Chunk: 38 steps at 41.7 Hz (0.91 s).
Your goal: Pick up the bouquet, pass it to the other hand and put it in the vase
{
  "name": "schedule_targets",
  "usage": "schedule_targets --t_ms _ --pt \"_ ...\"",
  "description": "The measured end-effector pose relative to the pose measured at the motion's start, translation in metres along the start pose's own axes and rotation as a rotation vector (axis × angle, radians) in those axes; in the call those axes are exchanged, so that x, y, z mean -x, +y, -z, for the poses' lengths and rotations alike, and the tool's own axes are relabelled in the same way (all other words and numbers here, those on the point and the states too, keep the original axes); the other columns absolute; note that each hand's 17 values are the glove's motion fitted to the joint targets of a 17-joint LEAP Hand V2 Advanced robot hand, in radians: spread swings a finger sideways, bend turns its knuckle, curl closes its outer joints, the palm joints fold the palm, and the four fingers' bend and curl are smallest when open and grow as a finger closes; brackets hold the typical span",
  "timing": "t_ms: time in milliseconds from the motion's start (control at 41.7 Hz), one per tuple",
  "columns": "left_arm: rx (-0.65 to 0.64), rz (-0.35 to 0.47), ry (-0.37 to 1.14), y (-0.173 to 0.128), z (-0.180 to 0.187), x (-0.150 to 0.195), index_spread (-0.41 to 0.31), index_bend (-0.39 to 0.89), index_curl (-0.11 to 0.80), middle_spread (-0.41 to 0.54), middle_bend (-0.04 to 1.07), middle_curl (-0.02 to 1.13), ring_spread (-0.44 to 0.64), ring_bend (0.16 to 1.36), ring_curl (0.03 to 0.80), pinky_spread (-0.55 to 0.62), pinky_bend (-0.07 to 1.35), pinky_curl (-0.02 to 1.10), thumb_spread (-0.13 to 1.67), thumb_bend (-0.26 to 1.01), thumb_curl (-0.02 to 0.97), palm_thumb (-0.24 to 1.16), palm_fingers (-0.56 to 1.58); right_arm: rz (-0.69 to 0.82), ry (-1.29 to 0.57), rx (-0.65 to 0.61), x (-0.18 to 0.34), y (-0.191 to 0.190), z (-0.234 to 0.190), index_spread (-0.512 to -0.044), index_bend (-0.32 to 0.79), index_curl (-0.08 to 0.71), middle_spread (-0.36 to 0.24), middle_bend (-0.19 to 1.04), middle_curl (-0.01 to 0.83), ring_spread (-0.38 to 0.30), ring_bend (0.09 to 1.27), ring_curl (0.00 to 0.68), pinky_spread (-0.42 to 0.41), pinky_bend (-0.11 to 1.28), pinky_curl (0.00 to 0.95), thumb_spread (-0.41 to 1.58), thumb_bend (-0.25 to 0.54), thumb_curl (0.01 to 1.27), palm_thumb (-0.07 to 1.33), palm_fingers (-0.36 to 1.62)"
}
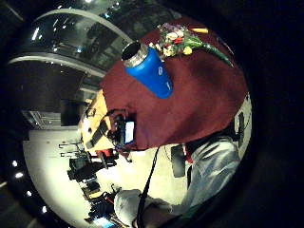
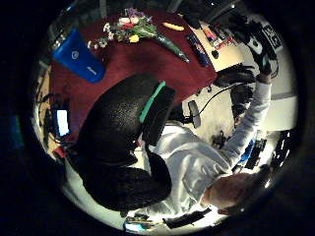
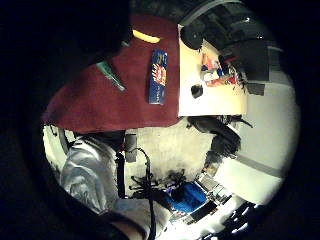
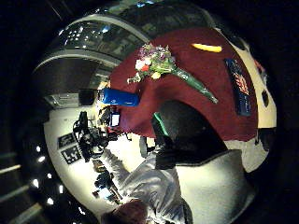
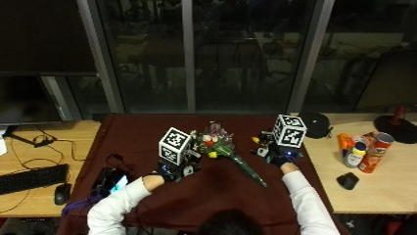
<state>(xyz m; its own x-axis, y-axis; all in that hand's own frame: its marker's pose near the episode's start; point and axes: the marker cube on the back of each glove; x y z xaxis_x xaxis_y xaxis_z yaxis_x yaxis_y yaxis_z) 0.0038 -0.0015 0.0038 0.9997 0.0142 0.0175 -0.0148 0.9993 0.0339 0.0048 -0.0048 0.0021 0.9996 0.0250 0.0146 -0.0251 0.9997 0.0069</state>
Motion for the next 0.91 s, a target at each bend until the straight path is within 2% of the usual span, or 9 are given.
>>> schedule_targets --t_ms 24,96,240,288,312,336,480,648,912 --pt "-0.007 -0.004 -0.004 0.000 -0.001 -0.001 0.054 0.06 0.006 0.150 0.19 0.04 0.18 0.43 0.072 0.20 0.34 0.07 0.41 0.06 0.037 0.11 0.22 -0.006 -0.003 0.000 -0.001 -0.001 0.000 -0.141 -0.08 -0.033 0.023 0.17 0.036 0.049 0.48 0.099 0.121 0.64 0.146 0.43 0.204 0.08 0.33 0.47" --pt "-0.035 -0.029 -0.028 -0.002 -0.008 -0.006 0.080 0.04 0.006 0.209 0.21 0.08 0.25 0.50 0.124 0.27 0.38 0.12 0.59 0.04 0.059 0.11 0.17 -0.038 -0.020 0.003 -0.005 -0.005 -0.002 -0.196 -0.04 0.000 0.030 0.19 0.075 0.072 0.54 0.173 0.170 0.74 0.231 0.62 0.206 0.11 0.36 0.38" --pt "-0.044 -0.060 -0.040 -0.006 -0.023 -0.012 0.105 0.08 0.024 0.281 0.23 0.14 0.35 0.57 0.173 0.36 0.43 0.18 0.80 0.02 0.104 0.11 0.10 -0.085 -0.031 -0.009 -0.010 -0.014 -0.003 -0.253 0.01 0.002 0.039 0.22 0.141 0.095 0.62 0.237 0.219 0.81 0.297 0.86 0.181 0.15 0.39 0.30" --pt "-0.065 -0.068 -0.037 -0.010 -0.027 -0.012 0.110 0.09 0.031 0.295 0.23 0.15 0.37 0.59 0.183 0.38 0.44 0.19 0.84 0.01 0.118 0.12 0.09 -0.091 -0.030 -0.018 -0.010 -0.016 -0.003 -0.211 0.11 0.031 0.048 0.32 0.186 0.101 0.58 0.232 0.222 0.75 0.284 0.91 0.167 0.16 0.40 0.42" --pt "-0.080 -0.071 -0.037 -0.011 -0.028 -0.012 0.112 0.09 0.035 0.302 0.24 0.16 0.37 0.60 0.187 0.38 0.45 0.20 0.86 0.00 0.124 0.12 0.08 -0.092 -0.032 -0.023 -0.011 -0.018 -0.004 -0.217 0.08 0.025 0.058 0.28 0.176 0.108 0.59 0.231 0.230 0.78 0.292 0.93 0.162 0.17 0.40 0.36" --pt "-0.097 -0.074 -0.037 -0.012 -0.029 -0.012 0.113 0.09 0.039 0.307 0.24 0.16 0.38 0.60 0.190 0.39 0.45 0.20 0.88 0.00 0.131 0.12 0.08 -0.092 -0.036 -0.028 -0.011 -0.021 -0.006 -0.202 0.12 0.046 0.047 0.35 0.209 0.101 0.59 0.239 0.227 0.73 0.286 0.95 0.154 0.17 0.40 0.43" --pt "-0.218 -0.069 -0.030 -0.016 -0.025 -0.009 0.121 0.09 0.057 0.326 0.26 0.20 0.41 0.64 0.210 0.41 0.48 0.23 0.95 -0.02 0.163 0.12 0.04 -0.116 -0.055 -0.024 -0.018 -0.040 -0.031 -0.184 0.15 0.099 0.030 0.32 0.243 0.064 0.63 0.270 0.207 0.69 0.288 1.01 0.122 0.21 0.43 0.54" --pt "-0.232 -0.071 -0.026 -0.011 -0.022 -0.004 0.124 0.10 0.078 0.319 0.30 0.24 0.42 0.66 0.224 0.42 0.48 0.25 0.99 -0.02 0.194 0.13 0.03 -0.124 -0.108 0.001 -0.026 -0.069 -0.076 -0.179 0.12 0.136 0.019 0.28 0.275 -0.005 0.63 0.300 0.204 0.67 0.302 1.05 0.087 0.25 0.47 0.54" --pt "-0.255 -0.096 -0.052 -0.005 -0.025 -0.004 0.117 0.12 0.110 0.300 0.33 0.28 0.42 0.68 0.239 0.42 0.50 0.28 1.02 -0.02 0.229 0.14 0.04 -0.149 -0.213 0.103 -0.022 -0.101 -0.152 -0.161 0.06 0.137 0.003 0.28 0.325 -0.036 0.63 0.331 0.169 0.69 0.326 1.07 0.043 0.30 0.54 0.51"
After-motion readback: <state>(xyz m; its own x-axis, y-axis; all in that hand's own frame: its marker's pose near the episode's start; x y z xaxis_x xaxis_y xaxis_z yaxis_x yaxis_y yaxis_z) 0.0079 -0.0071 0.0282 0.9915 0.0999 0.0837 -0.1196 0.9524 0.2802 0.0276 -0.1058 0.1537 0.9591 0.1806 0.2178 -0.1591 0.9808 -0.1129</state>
